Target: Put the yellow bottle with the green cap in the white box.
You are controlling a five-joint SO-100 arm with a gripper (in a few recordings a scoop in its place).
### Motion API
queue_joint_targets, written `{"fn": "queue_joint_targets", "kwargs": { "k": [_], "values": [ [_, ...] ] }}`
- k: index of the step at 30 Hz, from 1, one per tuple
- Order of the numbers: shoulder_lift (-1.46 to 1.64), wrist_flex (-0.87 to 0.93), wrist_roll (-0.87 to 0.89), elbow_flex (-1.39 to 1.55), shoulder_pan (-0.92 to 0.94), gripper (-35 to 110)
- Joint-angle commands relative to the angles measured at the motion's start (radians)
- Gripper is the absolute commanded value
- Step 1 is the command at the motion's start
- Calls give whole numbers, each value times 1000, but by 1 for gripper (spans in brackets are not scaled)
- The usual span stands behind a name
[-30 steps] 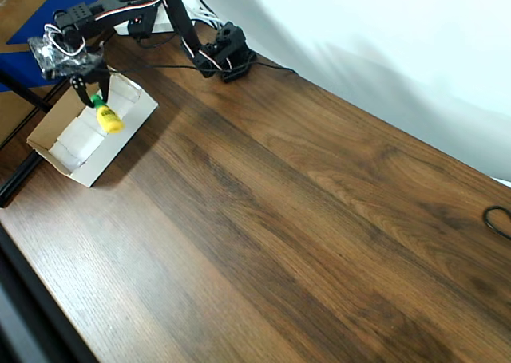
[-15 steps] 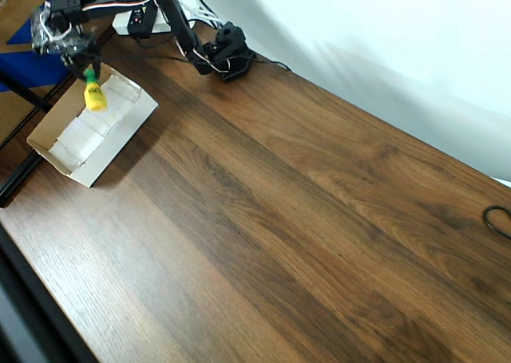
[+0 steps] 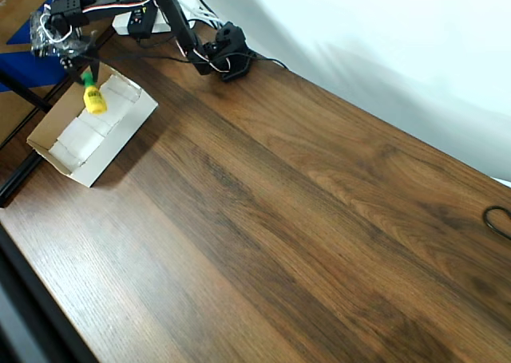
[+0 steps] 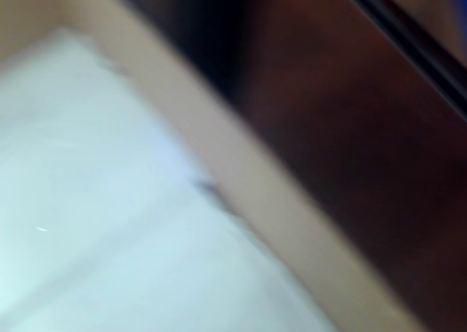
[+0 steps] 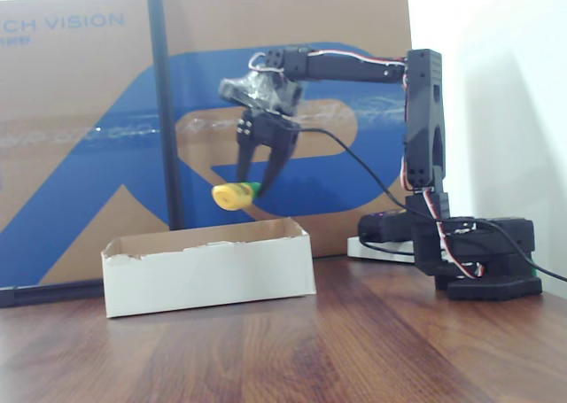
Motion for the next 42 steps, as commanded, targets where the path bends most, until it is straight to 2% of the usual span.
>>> {"fn": "queue_joint_targets", "kwargs": {
  "k": [1, 9, 19, 23, 32, 33, 34, 42],
  "values": [
    [-2, 23, 23, -127, -43, 0],
    [-215, 91, 69, -391, -114, 0],
    [-353, 34, 52, -417, -12, 0],
    [-348, 31, 77, -408, 2, 16],
    [-281, 26, 83, -347, 18, 18],
    [-255, 15, 78, -313, 15, 12],
    [-216, 2, 75, -275, 14, 0],
    [218, -18, 84, 77, -130, 0]
  ]
}}
